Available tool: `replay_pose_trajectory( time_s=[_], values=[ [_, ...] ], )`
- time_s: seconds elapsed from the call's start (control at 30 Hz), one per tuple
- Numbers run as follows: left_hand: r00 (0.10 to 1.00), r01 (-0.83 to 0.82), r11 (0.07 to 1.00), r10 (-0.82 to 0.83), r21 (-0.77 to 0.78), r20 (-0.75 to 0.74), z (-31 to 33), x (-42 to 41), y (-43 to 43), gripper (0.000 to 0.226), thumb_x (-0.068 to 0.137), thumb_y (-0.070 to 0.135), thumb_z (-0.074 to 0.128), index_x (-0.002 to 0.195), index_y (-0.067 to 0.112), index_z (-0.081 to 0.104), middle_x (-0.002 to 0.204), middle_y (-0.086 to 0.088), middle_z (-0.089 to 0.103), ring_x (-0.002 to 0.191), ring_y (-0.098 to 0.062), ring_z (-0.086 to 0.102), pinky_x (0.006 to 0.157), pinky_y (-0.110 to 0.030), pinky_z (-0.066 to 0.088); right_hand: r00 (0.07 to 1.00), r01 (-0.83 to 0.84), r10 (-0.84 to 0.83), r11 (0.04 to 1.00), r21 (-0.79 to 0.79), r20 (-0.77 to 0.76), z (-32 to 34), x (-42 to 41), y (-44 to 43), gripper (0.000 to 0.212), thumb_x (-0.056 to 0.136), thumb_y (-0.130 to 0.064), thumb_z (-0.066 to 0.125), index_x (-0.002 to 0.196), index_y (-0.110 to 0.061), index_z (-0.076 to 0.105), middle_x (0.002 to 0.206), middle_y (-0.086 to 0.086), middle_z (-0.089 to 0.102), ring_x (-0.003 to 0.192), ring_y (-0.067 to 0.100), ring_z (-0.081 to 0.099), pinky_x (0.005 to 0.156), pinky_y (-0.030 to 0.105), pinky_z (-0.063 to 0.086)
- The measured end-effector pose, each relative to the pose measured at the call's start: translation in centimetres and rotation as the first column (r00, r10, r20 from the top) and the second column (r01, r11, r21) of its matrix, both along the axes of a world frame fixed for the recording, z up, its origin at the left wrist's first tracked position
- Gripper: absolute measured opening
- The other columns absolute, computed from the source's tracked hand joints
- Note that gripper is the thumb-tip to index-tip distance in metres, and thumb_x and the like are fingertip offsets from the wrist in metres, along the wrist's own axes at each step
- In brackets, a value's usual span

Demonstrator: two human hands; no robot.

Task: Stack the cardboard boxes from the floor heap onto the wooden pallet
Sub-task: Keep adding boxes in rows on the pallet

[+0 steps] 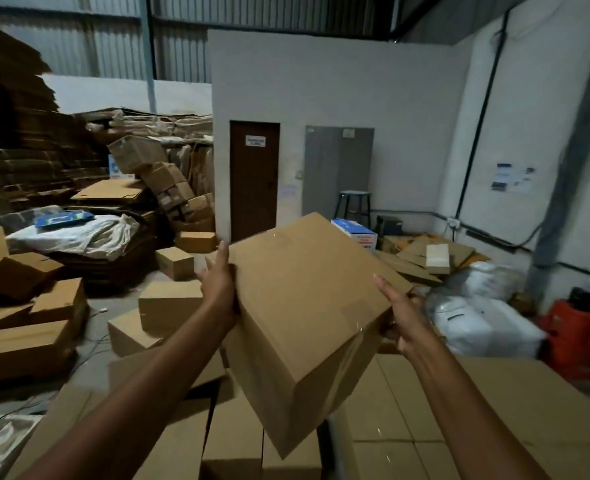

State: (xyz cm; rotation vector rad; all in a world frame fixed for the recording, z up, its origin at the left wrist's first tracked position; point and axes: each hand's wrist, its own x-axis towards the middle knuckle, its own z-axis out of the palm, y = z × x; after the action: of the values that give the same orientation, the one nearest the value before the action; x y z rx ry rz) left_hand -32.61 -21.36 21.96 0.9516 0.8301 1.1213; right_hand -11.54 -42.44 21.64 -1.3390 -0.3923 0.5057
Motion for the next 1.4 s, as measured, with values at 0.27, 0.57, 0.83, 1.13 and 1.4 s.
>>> replay_pose_trajectory(
  time_s=[0.27,0.57,0.83,1.13,1.4],
  values=[
    [0.9,0.43,0.871,-0.434,-0.235,0.041,-6.3,7.2,-2.3,0.048,0.087,0.058,0.06,0.12,0.024,0.066,0.106,-0.009,0.073,0.101,-0.032,0.065,0.097,-0.054,0.046,0.98,0.188,-0.188,0.982,0.011,0.064,-3.6,2.1,-3.8,0.025,0.087,-0.03,0.076,0.107,-0.026,0.061,0.106,0.001,0.07,0.092,0.017,0.066,0.067,0.033,0.052],
    [0.6,0.767,0.6,-0.797,-0.228,-0.077,-10.1,16.9,-6.8,0.052,0.089,0.039,0.066,0.13,0.008,0.059,0.093,-0.013,0.072,0.081,-0.028,0.068,0.069,-0.038,0.054,0.909,0.416,-0.41,0.885,-0.209,0.073,-7.0,4.8,-13.2,0.063,0.08,-0.068,0.065,0.12,-0.019,0.061,0.112,0.005,0.069,0.098,0.019,0.065,0.069,0.032,0.05],
    [0.339,0.883,0.362,-0.932,-0.299,-0.126,-12.7,25.7,-19.9,0.019,0.1,0.025,0.053,0.1,0.009,0.063,0.075,-0.01,0.071,0.071,-0.025,0.065,0.07,-0.036,0.053,0.965,0.178,-0.25,0.843,-0.508,-0.077,-7.5,8.4,-27.9,0.063,0.065,-0.08,0.064,0.112,-0.038,0.063,0.113,0.004,0.072,0.103,0.024,0.07,0.096,0.049,0.052],
    [0.171,0.932,0.179,-0.984,-0.316,-0.052,-15.2,36.0,-39.4,0.023,0.098,0.03,0.058,0.106,0.012,0.069,0.097,-0.009,0.073,0.085,-0.023,0.069,0.08,-0.035,0.058,0.899,0.381,-0.437,0.769,-0.514,0.013,-9.8,15.5,-46.9,0.066,0.076,-0.064,0.07,0.121,-0.017,0.065,0.108,0.009,0.075,0.096,0.029,0.074,0.089,0.049,0.058],
    [0.229,0.813,0.228,-0.971,-0.535,-0.067,-18.6,44.8,-50.9,0.087,0.078,0.081,0.052,0.124,0.008,0.062,0.124,-0.016,0.061,0.108,-0.034,0.059,0.087,-0.046,0.052,0.837,0.505,-0.508,0.575,-0.644,0.203,-11.4,22.0,-59.0,0.077,0.082,-0.072,0.06,0.135,-0.018,0.043,0.131,0.006,0.059,0.11,0.029,0.063,0.096,0.051,0.052]
  ],
)
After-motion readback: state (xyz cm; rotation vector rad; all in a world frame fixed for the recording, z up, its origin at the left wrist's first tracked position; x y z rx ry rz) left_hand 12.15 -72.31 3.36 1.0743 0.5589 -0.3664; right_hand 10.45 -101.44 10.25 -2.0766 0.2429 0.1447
